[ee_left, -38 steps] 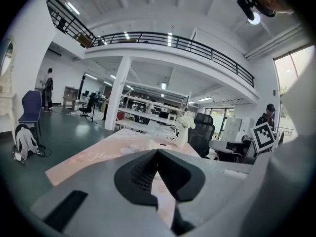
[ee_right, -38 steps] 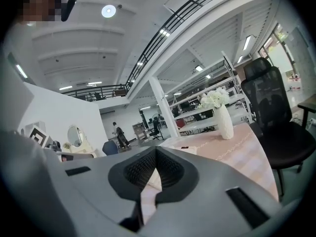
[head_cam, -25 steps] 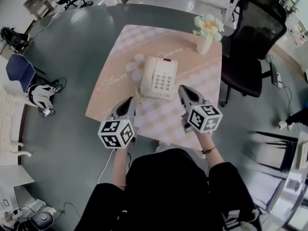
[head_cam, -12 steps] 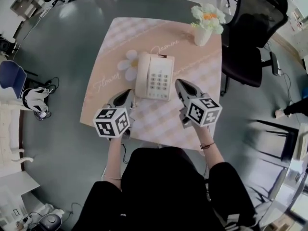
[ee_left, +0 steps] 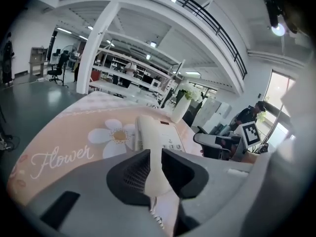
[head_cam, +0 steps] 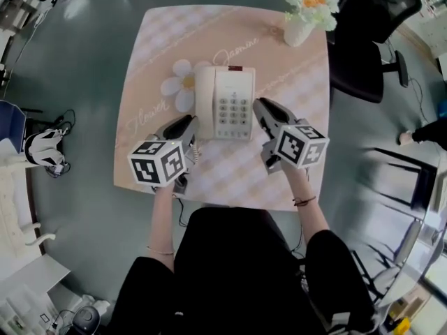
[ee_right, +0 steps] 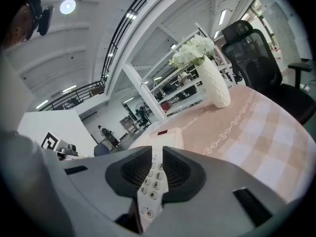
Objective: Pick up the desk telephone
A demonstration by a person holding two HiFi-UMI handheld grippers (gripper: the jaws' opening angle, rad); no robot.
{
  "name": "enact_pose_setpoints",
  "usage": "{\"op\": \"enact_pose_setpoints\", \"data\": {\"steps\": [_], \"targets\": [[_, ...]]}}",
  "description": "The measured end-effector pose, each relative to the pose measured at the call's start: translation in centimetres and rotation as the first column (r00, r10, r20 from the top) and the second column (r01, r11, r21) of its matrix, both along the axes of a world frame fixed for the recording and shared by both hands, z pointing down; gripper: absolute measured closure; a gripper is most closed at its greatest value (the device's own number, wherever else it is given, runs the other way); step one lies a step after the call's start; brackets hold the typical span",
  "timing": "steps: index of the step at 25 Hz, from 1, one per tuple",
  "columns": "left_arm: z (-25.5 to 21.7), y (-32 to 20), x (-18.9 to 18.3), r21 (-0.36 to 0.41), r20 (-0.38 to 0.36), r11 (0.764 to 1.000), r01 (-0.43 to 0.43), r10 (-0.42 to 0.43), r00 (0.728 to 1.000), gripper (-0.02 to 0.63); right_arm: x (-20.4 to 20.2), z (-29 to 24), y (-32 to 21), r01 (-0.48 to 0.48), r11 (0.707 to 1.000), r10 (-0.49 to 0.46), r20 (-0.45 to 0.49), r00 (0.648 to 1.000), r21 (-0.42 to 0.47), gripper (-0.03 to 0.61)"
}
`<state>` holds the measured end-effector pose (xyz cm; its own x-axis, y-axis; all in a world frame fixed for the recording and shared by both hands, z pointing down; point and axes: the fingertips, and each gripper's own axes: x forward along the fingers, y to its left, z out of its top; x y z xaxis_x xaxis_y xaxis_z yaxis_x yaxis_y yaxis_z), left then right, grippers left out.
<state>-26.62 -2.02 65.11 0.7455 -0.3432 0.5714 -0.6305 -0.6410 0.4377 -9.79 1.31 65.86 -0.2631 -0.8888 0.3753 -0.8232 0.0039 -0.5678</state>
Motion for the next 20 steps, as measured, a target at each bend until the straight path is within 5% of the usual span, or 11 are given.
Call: {"op": "enact_pose_setpoints", "data": {"steps": [10, 20], "targets": [[2.6, -2.2, 1.8, -0.188, -0.120, 0.980, -0.072, 0.050, 0.992, 0.436, 0.5, 3.1, -2.0, -0.034, 0.993, 0.044, 0.083, 0.996, -0.113, 0.418], [4.5, -2.8, 3.2, -0.306, -0.146, 0.945, -0.115, 0.073, 0.987, 0.334, 0.2, 4.6, -3.1, -0.008, 0.980, 0.054, 0.227, 0.972, -0.199, 0.342]]}}
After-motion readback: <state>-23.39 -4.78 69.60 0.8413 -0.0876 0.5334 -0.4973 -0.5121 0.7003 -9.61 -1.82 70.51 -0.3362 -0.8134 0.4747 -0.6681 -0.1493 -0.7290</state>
